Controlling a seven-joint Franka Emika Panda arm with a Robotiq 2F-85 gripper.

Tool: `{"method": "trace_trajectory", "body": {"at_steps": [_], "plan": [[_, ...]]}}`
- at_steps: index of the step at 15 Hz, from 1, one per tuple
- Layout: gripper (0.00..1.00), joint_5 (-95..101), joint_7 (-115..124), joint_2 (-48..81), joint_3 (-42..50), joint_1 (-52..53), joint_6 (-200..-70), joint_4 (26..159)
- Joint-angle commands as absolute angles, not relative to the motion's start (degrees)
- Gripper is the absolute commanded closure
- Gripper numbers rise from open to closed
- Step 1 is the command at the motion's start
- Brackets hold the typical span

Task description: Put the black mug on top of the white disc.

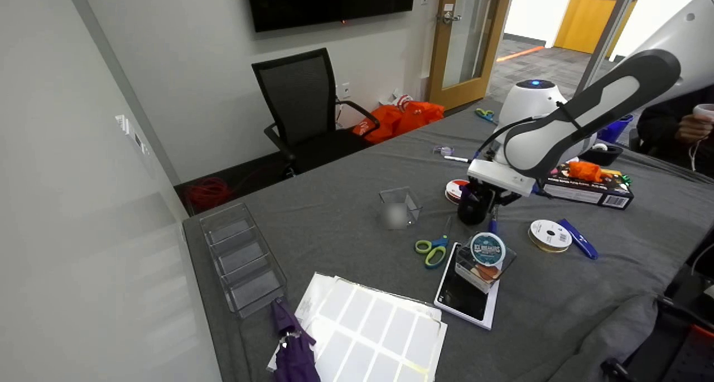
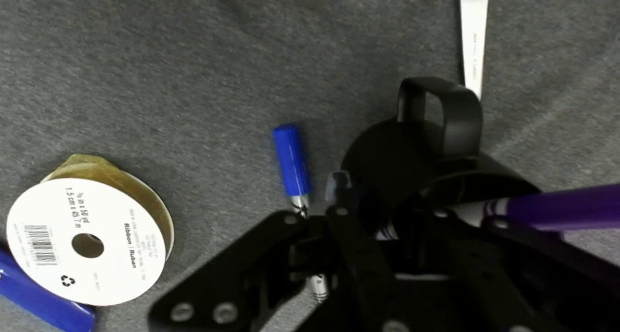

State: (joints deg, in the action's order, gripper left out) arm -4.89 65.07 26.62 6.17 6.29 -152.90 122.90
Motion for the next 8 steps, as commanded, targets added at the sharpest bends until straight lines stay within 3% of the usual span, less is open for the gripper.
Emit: {"method": "trace_trajectory", "body": {"at_steps": [1, 8], "plan": [[0.99, -7.06, 64.78, 27.37, 5.57, 5.90, -152.95, 121.86], [0.98, -11.90, 59.90, 22.85, 3.49, 3.02, -149.67, 124.27]]}}
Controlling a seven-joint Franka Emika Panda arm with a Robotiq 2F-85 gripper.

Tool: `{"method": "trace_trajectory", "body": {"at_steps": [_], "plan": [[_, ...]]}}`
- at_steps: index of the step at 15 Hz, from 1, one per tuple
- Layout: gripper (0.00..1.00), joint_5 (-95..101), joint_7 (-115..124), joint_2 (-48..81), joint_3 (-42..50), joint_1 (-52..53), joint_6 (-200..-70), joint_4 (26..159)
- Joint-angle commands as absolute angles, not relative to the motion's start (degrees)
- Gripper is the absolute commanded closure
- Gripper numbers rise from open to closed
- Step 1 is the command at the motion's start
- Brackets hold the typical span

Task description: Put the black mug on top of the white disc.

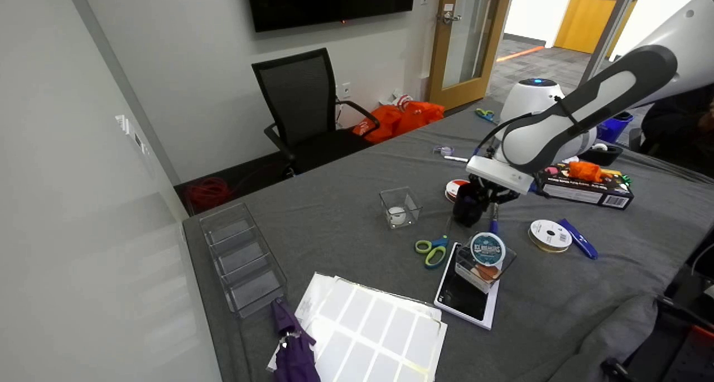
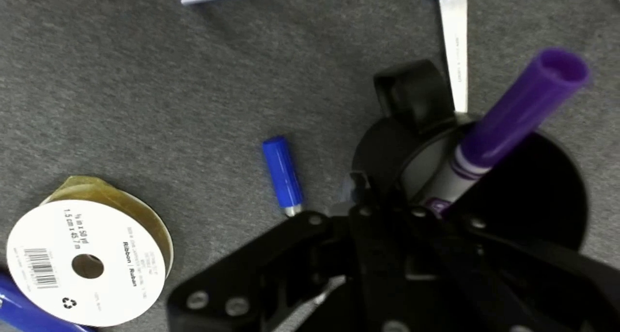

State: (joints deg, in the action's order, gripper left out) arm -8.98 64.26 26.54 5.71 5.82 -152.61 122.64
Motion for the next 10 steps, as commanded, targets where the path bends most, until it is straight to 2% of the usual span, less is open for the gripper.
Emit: {"method": "trace_trajectory", "body": {"at_steps": [1, 10], "plan": [[0.98, -12.65, 58.10, 21.65, 3.10, 2.29, -148.47, 125.08], [0.98, -6.05, 42.53, 10.92, 8.40, -1.93, -135.85, 131.04]]}}
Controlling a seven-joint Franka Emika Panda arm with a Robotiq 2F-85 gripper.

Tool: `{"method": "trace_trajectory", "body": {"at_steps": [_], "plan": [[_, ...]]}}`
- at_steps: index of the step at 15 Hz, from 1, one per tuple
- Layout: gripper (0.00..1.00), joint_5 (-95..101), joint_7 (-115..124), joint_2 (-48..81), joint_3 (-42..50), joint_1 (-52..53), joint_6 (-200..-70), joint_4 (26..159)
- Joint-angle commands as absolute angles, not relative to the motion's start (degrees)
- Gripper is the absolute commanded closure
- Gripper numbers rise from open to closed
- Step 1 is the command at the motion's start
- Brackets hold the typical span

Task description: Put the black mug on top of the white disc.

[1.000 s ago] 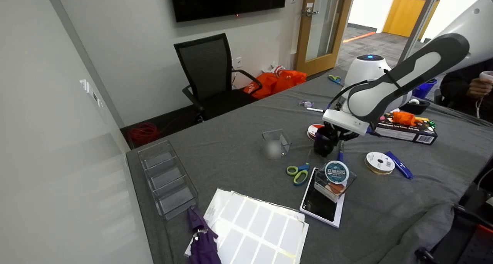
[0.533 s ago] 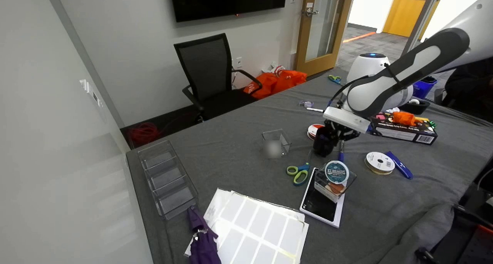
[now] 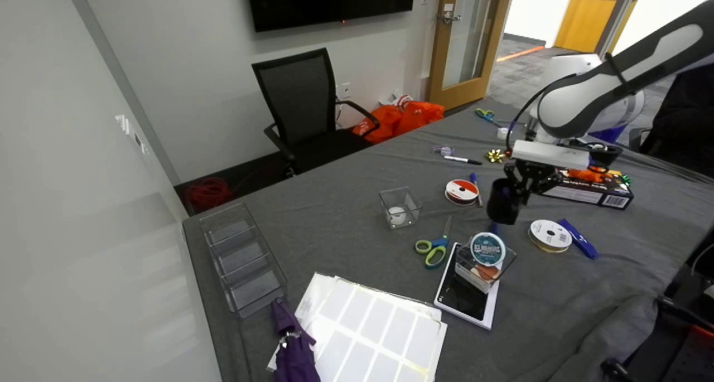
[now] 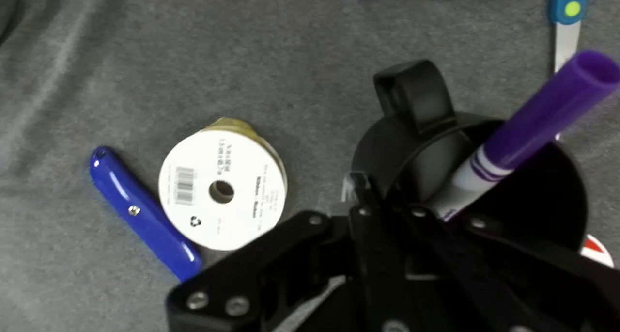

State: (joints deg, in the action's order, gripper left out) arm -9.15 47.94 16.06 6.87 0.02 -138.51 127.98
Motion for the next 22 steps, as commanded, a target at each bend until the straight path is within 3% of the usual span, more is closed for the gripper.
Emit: {"method": "trace_trajectory", "body": {"at_steps": [1, 9, 22], "plan": [[0.98, -4.77, 40.87, 10.40, 9.13, -2.60, -135.50, 131.23], [0.98, 1.14, 24.24, 9.51, 13.37, -7.58, -136.00, 134.68], [0.98, -9.47, 11.55, 8.82, 9.89, -8.60, -144.83, 143.49]]}}
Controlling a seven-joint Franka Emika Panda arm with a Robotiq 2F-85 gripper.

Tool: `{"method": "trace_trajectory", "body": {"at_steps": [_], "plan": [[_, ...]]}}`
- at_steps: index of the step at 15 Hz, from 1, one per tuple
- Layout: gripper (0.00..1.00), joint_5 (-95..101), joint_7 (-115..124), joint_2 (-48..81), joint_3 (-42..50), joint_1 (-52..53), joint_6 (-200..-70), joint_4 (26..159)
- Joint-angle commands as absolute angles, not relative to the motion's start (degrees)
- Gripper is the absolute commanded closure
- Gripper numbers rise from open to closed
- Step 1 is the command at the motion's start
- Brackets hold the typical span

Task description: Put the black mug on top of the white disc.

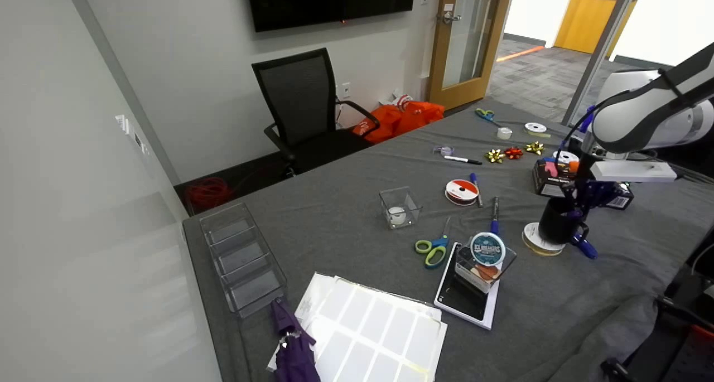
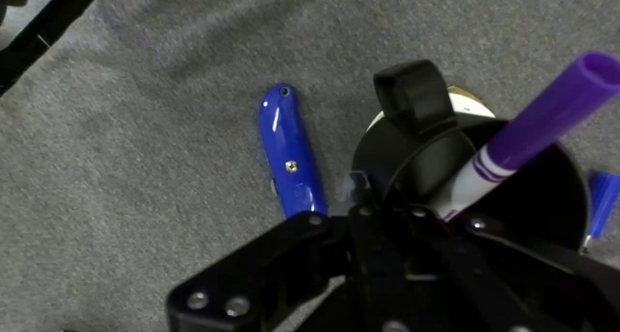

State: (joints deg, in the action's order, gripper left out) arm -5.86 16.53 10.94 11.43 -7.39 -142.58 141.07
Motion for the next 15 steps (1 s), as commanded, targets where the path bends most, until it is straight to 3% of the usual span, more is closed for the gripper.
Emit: {"method": "trace_trajectory", "body": {"at_steps": [1, 10, 11, 13, 15], "plan": [[0.98, -10.41, 10.28, 8.80, 9.70, -8.64, -145.28, 143.68], [0.98, -5.27, 14.05, 7.74, 10.93, -6.27, -157.66, 147.91], [0.68, -3.81, 15.65, 7.78, 11.31, -5.88, -158.86, 148.11], [0.61, -0.70, 19.44, 7.89, 11.97, -5.14, -160.76, 148.38], [0.47, 1.53, 22.47, 8.13, 12.37, -4.58, -162.23, 148.56]]}}
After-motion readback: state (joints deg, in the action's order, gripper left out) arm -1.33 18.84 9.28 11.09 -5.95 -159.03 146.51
